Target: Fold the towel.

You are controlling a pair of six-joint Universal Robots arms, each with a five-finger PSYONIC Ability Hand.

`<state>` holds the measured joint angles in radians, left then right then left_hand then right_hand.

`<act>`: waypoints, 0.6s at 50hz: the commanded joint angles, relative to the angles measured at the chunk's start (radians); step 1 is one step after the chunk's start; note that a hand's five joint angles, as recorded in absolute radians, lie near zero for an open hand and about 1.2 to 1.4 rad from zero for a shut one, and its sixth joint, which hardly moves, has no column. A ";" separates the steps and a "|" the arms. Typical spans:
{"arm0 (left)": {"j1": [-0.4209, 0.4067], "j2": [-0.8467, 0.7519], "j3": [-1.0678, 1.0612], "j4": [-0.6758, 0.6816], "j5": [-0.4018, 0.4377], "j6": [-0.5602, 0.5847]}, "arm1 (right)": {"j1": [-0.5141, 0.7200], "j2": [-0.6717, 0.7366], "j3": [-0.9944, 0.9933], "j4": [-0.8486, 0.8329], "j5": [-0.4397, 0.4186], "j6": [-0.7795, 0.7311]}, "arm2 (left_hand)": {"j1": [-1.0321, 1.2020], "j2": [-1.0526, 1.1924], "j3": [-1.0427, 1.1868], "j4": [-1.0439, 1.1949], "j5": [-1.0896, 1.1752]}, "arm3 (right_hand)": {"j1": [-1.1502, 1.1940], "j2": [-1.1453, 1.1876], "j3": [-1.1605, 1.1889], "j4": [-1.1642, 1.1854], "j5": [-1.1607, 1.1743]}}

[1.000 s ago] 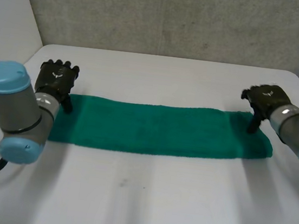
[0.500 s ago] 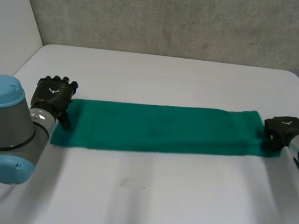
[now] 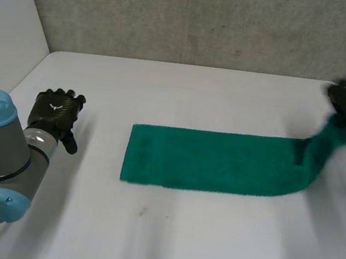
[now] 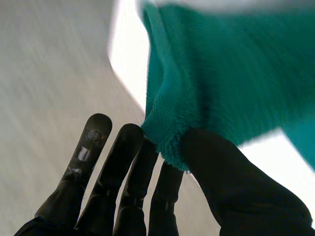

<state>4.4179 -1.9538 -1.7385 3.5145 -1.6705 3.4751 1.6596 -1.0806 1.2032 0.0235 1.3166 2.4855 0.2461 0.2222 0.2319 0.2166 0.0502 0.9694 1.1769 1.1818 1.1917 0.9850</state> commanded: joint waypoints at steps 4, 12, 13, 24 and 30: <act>-0.006 0.061 -0.018 -0.002 -0.002 -0.001 | 0.423 0.112 -0.100 -0.011 -0.252 0.024 | -0.056 -0.032 -0.042 -0.027 -0.035 | 0.427 0.219 0.214 0.205 0.237; -0.054 0.061 -0.007 0.000 -0.002 -0.001 | 0.587 0.336 -0.221 0.001 -0.255 0.017 | -0.056 -0.032 -0.042 -0.027 -0.035 | 0.427 0.219 0.214 0.205 0.237; -0.064 0.055 -0.001 0.001 -0.003 -0.002 | 0.592 0.355 -0.229 0.004 -0.249 0.013 | -0.056 -0.032 -0.042 -0.027 -0.035 | 0.427 0.219 0.214 0.205 0.237; -0.186 0.010 0.095 0.008 0.000 -0.047 | 0.577 0.300 -0.237 0.027 0.004 0.097 | -0.053 -0.029 -0.039 -0.024 -0.032 | -0.795 -1.002 -1.007 -1.017 -0.985; -0.281 -0.043 0.203 0.003 0.000 -0.160 | 0.503 0.177 -0.075 0.027 0.049 0.253 | -0.050 -0.026 -0.036 -0.021 -0.029 | -0.795 -1.002 -1.007 -1.017 -0.985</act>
<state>4.2225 -1.9510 -1.6311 3.5214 -1.6706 3.4110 2.2332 -0.7752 0.9809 0.0505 1.3151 2.5920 0.2461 0.2222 0.2319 0.2166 0.0502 0.2071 0.2257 0.2137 0.2355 0.0666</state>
